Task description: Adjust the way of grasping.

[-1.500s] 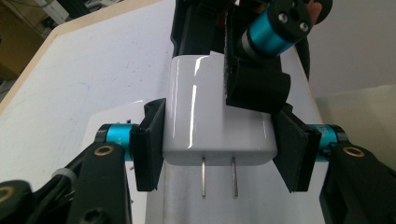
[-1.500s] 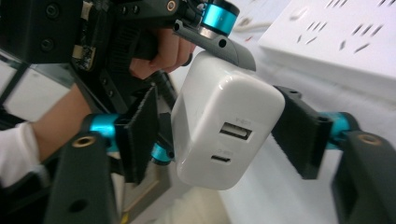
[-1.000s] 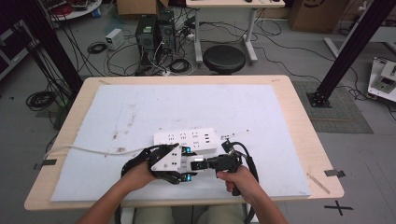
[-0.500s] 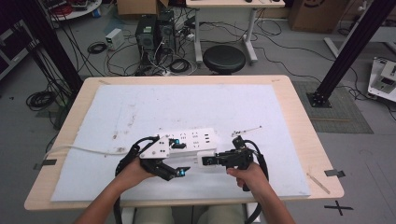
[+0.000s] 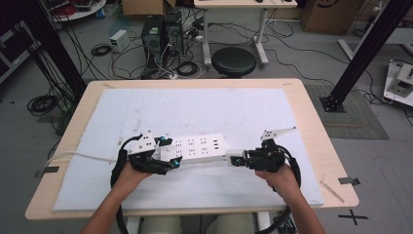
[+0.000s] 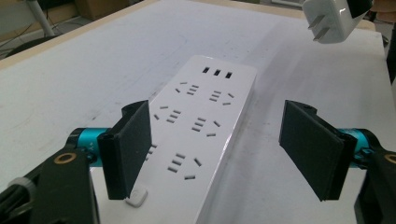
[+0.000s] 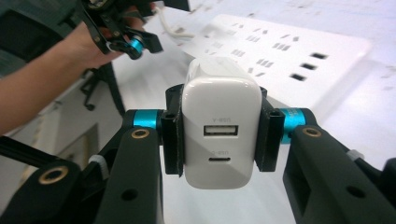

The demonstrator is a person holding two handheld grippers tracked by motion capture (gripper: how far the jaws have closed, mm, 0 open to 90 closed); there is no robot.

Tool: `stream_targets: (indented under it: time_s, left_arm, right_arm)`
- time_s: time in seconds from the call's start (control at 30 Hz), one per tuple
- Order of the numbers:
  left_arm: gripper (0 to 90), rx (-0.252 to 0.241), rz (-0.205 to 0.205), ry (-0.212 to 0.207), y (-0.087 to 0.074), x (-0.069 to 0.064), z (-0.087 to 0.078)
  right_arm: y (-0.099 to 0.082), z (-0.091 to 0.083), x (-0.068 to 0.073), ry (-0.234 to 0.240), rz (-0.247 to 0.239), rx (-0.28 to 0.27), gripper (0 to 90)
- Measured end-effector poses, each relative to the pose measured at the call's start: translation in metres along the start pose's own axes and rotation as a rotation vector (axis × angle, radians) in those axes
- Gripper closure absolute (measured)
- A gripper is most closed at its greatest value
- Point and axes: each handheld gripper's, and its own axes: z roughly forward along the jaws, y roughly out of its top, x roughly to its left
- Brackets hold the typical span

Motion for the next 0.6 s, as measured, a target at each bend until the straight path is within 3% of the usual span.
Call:
stream_targets:
  time_s: [0.1, 0.13, 0.33, 0.5, 0.6]
  left_arm:
    - [25.4, -0.005, -0.006, 0.008, 0.0, 0.002, -0.002]
    - [25.4, -0.002, -0.004, 0.01, -0.001, 0.002, -0.003]
    - [25.4, 0.001, 0.002, 0.03, -0.002, 0.003, -0.006]
    - [25.4, -0.004, -0.001, 0.057, -0.003, 0.006, -0.013]
    - [25.4, -0.002, -0.003, 0.065, -0.003, 0.006, -0.015]
  right_arm:
    - [0.0, -0.004, -0.001, -0.032, -0.007, 0.02, 62.9]
    - [0.001, -0.007, -0.002, -0.065, -0.024, 0.044, 62.8]
    - [0.003, -0.012, -0.002, -0.121, -0.065, 0.118, 62.9]
    - [0.008, -0.014, 0.005, -0.193, -0.153, 0.248, 62.9]
    - [0.01, -0.014, 0.008, -0.212, -0.2, 0.299, 62.9]
